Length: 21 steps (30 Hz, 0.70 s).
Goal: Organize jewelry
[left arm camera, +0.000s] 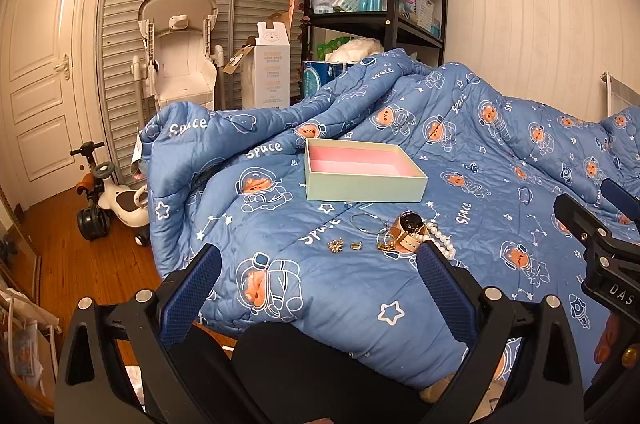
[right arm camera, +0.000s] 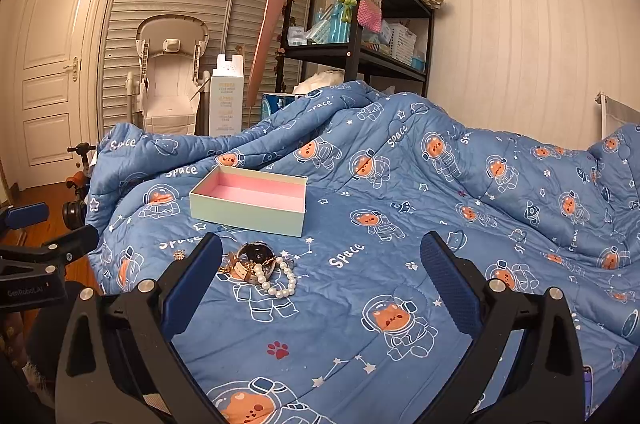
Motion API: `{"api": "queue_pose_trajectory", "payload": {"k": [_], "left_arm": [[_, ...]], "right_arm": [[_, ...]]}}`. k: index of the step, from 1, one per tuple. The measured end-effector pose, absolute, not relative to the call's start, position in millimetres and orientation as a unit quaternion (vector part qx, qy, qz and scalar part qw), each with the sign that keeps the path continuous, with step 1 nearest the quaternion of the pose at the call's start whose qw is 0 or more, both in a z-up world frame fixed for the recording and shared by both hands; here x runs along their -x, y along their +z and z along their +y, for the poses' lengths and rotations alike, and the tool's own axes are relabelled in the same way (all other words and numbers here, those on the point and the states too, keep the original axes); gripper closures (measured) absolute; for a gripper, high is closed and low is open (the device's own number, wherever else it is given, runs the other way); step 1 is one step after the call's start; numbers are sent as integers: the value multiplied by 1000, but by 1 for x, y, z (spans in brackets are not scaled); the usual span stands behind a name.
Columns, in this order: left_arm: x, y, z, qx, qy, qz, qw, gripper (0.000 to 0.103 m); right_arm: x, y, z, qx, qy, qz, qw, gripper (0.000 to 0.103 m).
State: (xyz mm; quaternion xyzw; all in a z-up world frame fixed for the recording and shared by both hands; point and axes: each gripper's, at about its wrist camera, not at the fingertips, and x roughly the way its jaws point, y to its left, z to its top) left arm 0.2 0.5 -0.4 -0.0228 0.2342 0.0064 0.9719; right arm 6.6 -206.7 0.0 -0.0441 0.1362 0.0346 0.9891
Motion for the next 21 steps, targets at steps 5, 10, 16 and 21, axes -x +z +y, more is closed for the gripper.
{"api": "queue_pose_trajectory", "payload": {"k": [5,10,16,21], "left_arm": [[0,0,1,24,6,234,972,7],[0,0,1,24,6,235,972,7],[0,0,1,24,6,235,972,7],[0,0,1,24,7,235,972,7]], "right_arm": [[-7,1,-207,44,35,136,989,5],[-6,-1,-205,46,38,138,989,5],[-6,0,-204,47,37,136,989,5],[-6,-1,-204,47,37,137,989,5]]}}
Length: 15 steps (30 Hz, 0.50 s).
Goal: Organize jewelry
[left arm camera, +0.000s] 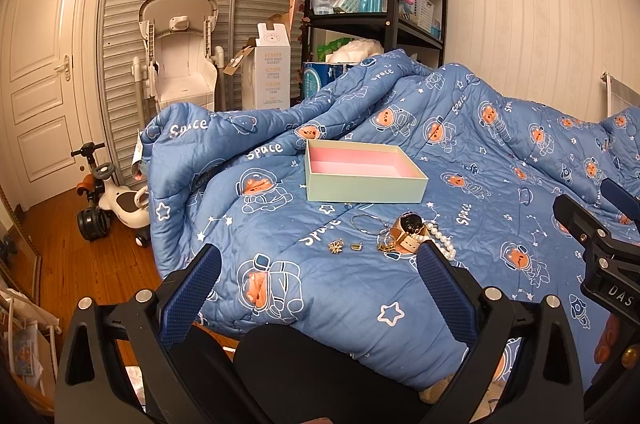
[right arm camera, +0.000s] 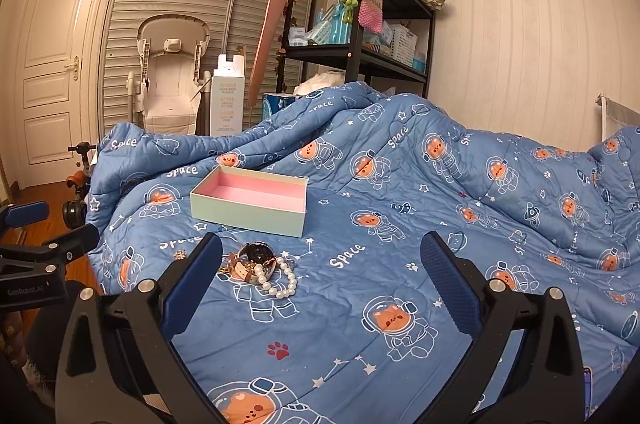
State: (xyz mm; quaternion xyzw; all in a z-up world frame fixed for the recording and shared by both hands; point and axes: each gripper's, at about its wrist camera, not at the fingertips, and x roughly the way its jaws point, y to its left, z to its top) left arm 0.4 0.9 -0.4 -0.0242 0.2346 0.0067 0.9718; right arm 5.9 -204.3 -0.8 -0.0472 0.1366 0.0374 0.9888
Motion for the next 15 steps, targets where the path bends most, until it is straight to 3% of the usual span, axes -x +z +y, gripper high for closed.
{"api": "queue_pose_trajectory", "payload": {"k": [15], "left_arm": [[2,-12,7,25,7,237,971,7]], "right_arm": [[-8,-1,-206,48,38,142,988,5]]}}
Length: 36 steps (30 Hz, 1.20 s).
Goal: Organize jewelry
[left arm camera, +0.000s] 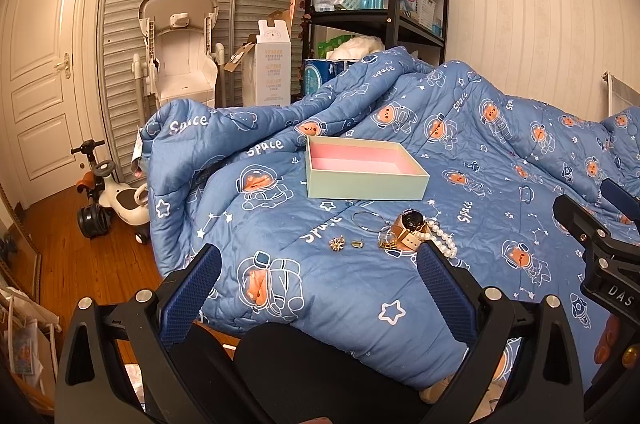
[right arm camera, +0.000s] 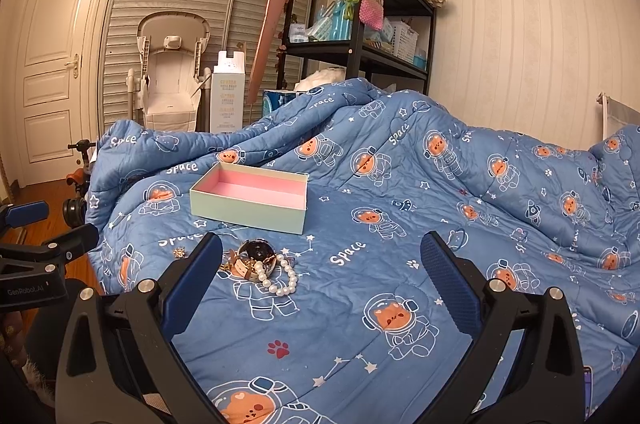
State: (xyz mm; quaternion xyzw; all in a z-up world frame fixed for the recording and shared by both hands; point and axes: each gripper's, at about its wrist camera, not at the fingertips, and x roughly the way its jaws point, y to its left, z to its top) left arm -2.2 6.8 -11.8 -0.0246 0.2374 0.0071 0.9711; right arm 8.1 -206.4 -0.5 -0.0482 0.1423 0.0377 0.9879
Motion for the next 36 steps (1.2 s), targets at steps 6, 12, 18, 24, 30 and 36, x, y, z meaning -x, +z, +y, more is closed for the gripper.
{"api": "queue_pose_trajectory", "payload": {"k": [6,12,18,24,30,36], "left_arm": [[1,-5,6,24,7,234,972,7],[5,-9,9,24,7,233,972,7],[1,-7,8,24,6,235,972,7],[0,-6,7,24,6,236,971,7],[-7,-24,10,23,6,243,970,7],[-20,-40,15,32,-25,281,959,7]], "right_arm": [[-9,0,-206,50,38,142,988,5],[-10,1,-206,51,39,143,988,5],[-10,1,-207,51,38,143,988,5],[-10,1,-207,51,39,144,987,5],[-13,2,-206,51,41,151,986,5],[-38,-5,-206,45,72,201,976,5]]}}
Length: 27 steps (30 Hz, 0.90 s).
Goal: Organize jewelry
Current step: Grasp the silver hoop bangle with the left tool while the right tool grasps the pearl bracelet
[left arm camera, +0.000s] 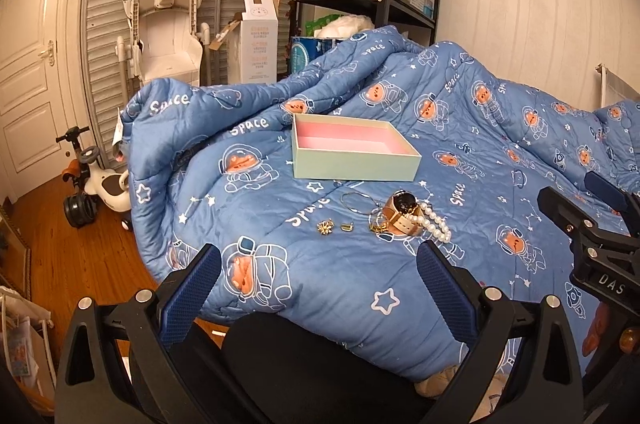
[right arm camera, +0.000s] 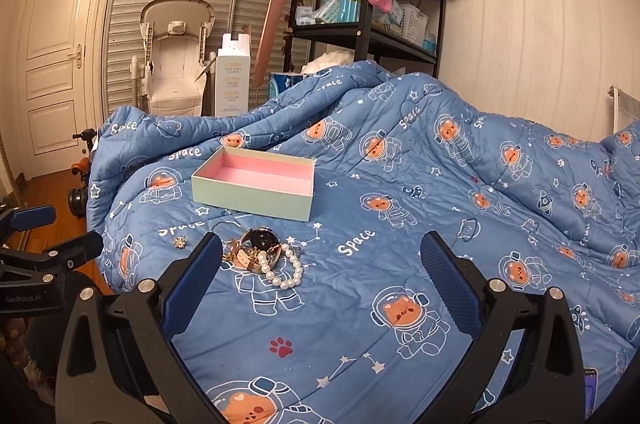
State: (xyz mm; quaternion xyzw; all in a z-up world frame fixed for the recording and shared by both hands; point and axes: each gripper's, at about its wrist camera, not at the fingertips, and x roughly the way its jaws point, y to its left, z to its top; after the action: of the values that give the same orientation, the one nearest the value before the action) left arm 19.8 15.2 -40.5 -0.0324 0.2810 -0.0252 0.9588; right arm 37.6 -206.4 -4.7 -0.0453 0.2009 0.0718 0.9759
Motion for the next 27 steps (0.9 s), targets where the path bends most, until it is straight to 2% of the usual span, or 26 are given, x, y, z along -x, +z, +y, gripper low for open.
{"api": "queue_pose_trajectory", "payload": {"k": [6,16,18,21,27], "left_arm": [[-49,-49,21,41,-34,340,939,7],[-96,-67,13,15,-87,393,915,9],[-106,-68,9,5,-94,397,913,12],[-126,-70,10,9,-105,407,907,22],[-174,-69,15,49,-123,436,890,38]], "right_arm": [[-82,-27,-205,39,133,306,942,5],[-141,-49,-196,51,214,375,901,7],[-150,-54,-189,69,235,382,891,21],[-162,-61,-184,83,260,393,878,39],[-178,-77,-178,88,282,420,858,60]]}}
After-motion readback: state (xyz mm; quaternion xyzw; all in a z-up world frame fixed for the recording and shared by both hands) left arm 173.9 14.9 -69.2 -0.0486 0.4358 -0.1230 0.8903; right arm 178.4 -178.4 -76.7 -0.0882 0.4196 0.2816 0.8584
